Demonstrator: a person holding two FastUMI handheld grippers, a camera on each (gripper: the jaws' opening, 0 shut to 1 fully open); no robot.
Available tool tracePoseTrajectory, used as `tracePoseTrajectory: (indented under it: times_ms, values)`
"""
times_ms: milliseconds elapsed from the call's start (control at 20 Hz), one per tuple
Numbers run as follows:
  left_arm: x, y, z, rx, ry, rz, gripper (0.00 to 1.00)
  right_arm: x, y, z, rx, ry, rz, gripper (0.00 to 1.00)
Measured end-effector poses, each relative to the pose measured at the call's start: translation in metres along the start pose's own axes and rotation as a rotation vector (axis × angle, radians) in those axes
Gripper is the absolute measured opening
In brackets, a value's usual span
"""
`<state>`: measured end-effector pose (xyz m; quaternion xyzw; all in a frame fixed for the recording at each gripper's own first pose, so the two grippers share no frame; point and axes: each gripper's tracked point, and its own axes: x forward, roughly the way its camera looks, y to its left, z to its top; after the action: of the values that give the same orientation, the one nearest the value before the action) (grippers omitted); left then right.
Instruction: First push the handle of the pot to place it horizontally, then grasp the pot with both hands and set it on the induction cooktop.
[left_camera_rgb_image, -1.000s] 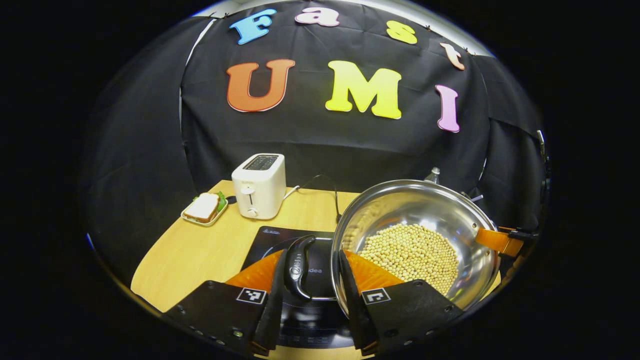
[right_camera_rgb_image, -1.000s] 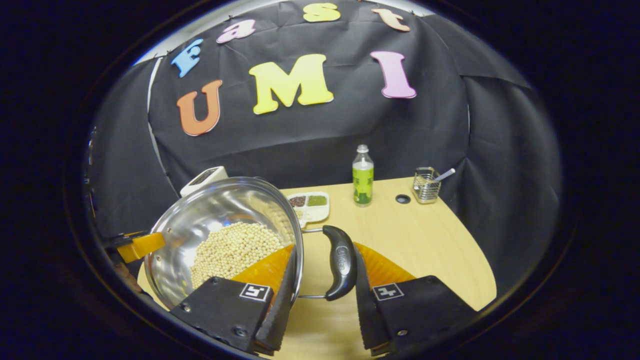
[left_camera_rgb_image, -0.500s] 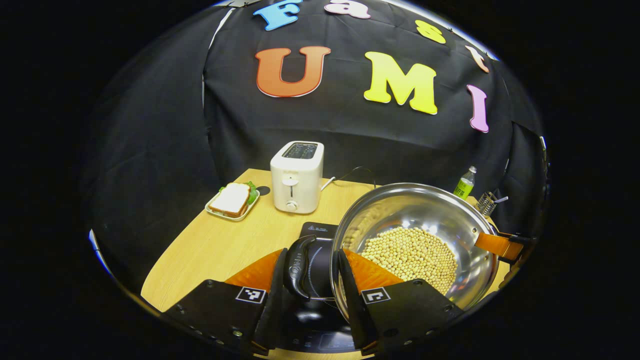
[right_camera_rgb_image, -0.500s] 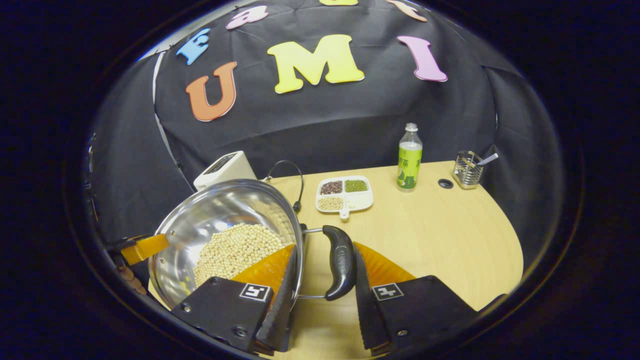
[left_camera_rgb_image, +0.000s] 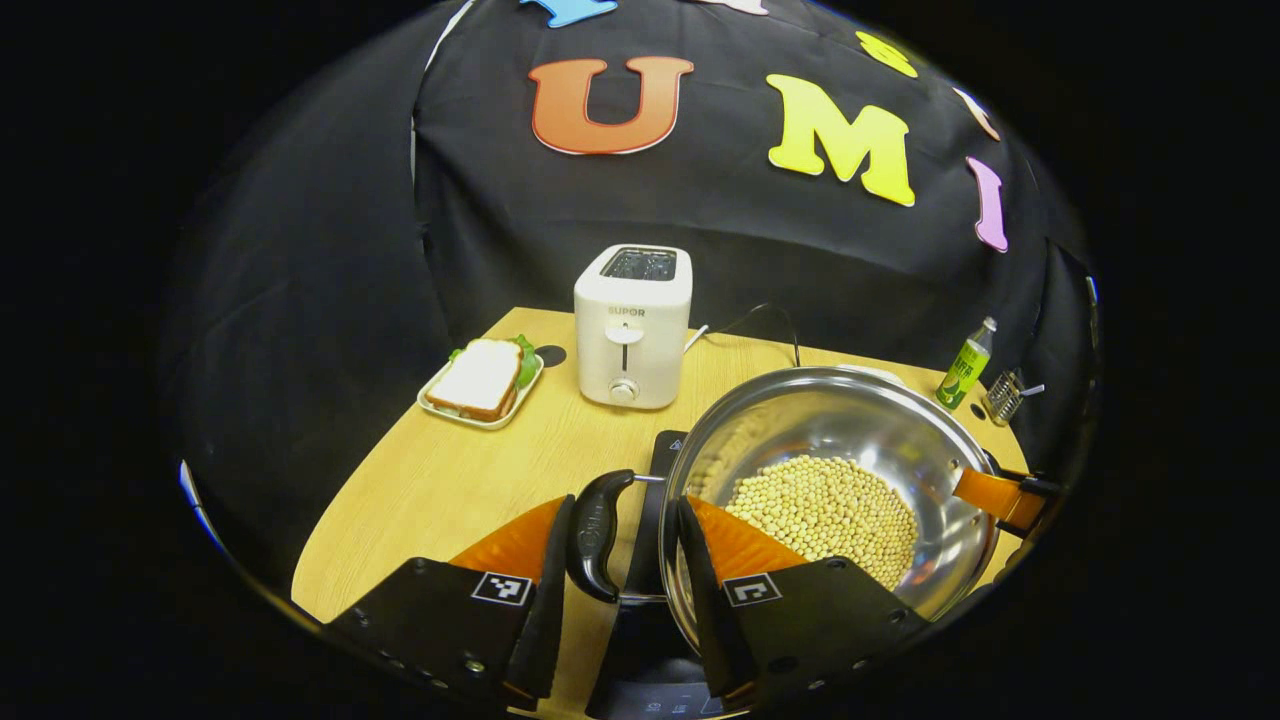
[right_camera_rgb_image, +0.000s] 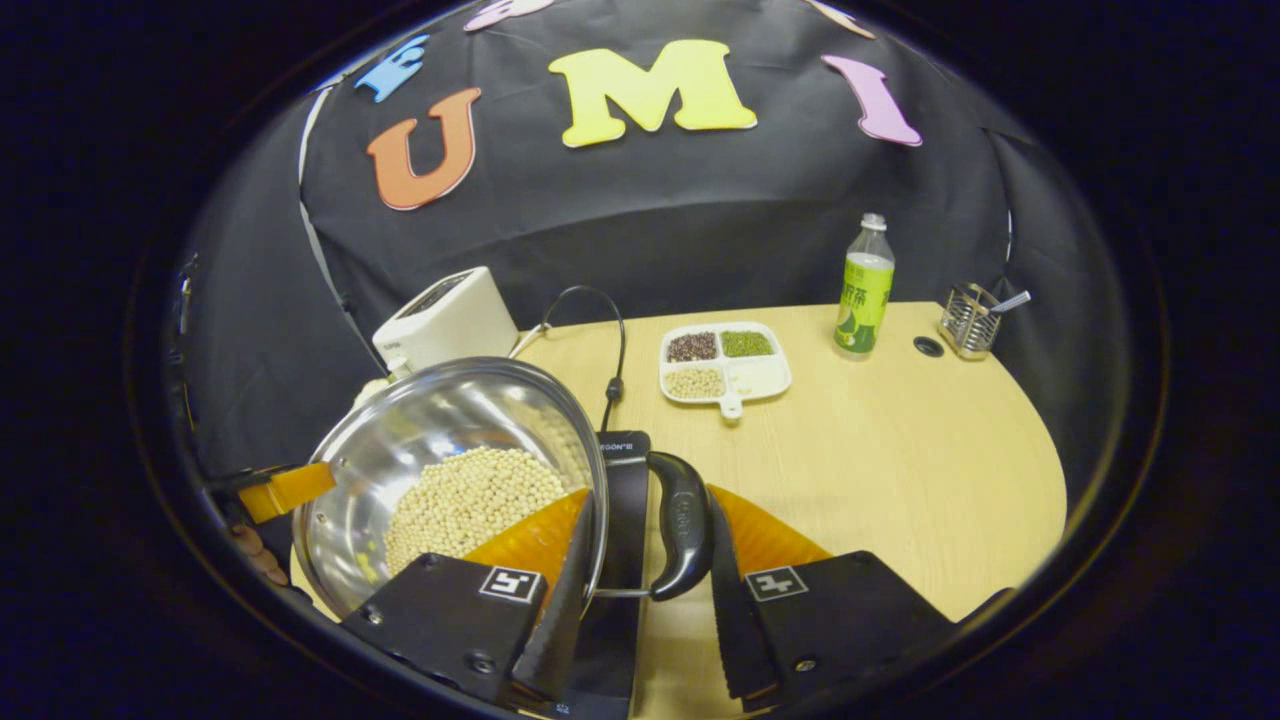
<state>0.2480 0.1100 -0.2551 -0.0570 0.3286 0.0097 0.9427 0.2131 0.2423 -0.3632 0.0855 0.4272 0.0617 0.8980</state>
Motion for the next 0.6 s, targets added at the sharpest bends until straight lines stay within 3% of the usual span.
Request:
tracePoseTrajectory:
  times_ms: [450,500,550,600]
  values:
    - [0.0033,-0.0003,-0.0011,0.012,-0.015,0.0,0.54,0.01,-0.0015,-0.0109,-0.029,-0.013,0.0,0.61]
    - [0.0029,-0.0002,-0.001,0.011,-0.013,-0.005,0.45,0.01,-0.0018,-0.0114,-0.033,-0.014,0.003,0.6]
    - [0.003,-0.001,-0.0014,0.008,-0.008,-0.01,0.57,0.0097,-0.0021,-0.0106,-0.034,-0.013,0.006,0.61]
    - [0.0035,-0.0015,-0.0019,0.008,-0.008,-0.011,0.58,0.0099,-0.0023,-0.0112,-0.033,-0.014,0.009,0.62]
